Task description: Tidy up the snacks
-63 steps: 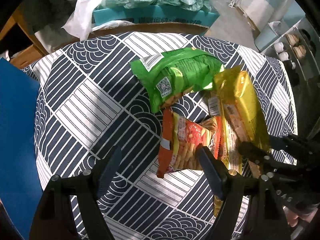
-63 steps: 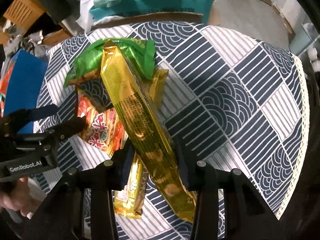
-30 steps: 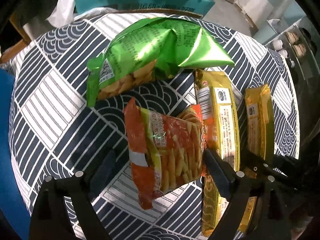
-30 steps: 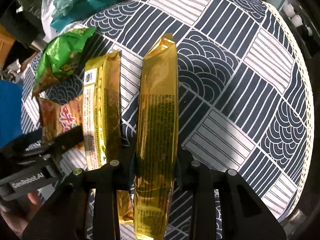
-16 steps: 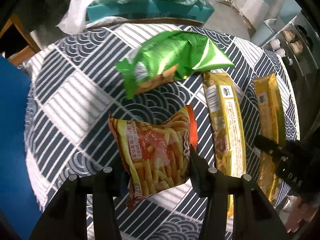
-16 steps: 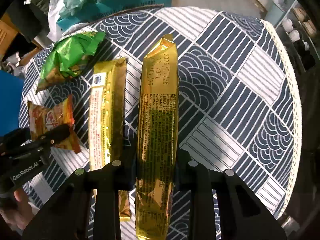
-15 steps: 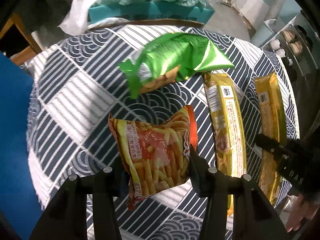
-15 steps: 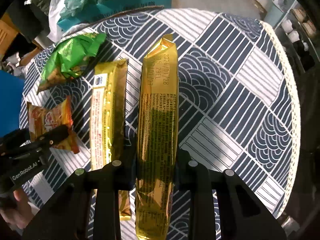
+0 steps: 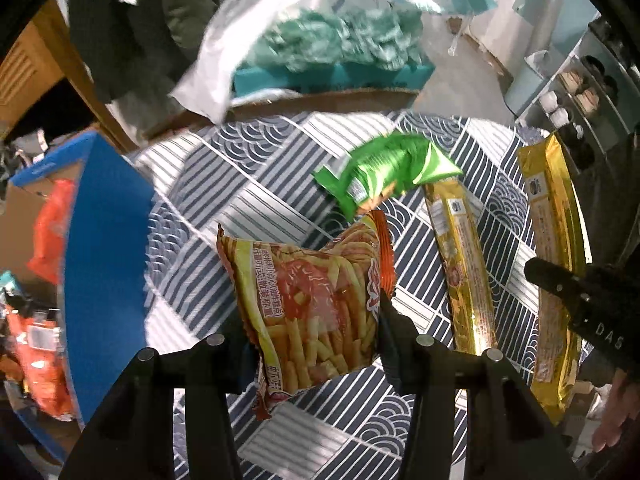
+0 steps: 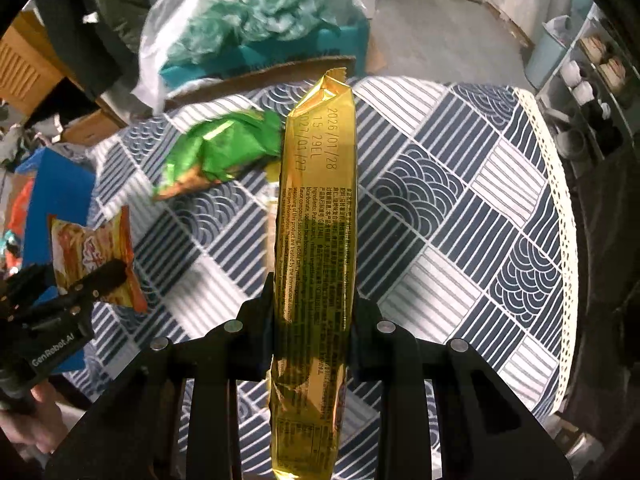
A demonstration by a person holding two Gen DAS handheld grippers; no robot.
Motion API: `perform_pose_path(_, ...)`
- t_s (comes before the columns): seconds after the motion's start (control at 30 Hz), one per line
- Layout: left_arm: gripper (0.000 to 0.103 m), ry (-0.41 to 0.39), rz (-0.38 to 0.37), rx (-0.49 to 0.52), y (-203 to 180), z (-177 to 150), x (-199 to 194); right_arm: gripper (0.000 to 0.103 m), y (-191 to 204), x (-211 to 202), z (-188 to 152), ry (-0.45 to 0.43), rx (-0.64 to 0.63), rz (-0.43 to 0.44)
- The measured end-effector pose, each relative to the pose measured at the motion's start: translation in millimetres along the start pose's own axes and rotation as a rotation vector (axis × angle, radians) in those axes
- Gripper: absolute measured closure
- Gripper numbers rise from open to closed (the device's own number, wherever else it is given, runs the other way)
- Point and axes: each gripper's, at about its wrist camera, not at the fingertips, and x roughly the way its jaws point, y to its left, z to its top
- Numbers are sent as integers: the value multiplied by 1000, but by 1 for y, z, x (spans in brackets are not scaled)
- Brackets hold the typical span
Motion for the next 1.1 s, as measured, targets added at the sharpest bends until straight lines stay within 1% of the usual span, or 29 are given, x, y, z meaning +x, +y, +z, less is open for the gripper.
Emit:
perform_pose_path(0.13,52,-29,7,-11,11,-3,-22,77,19,-16,-1,-29,-31,3)
perform_pose_path(0.3,52,-49,20,-24,32,-9,-37,77,50,-30,0,-50,-74,34)
perform_pose_path(0.53,52,-68,35,-67,67,-16,-60,77,98,-45,5,-65,-135,100)
perform_pose_path(0.67,52,-81,50,-93,92,-21,-74,77,130,-50,9,-64,-169,136)
perform_pose_path(0.87,52,-88,92,-133,136,-31,-88,77,179,-51,16,-52,-216,178)
perform_pose_path(1.1,52,-92,117,-206,185,-44,-95,77,240,-48,21,-34,-274,219)
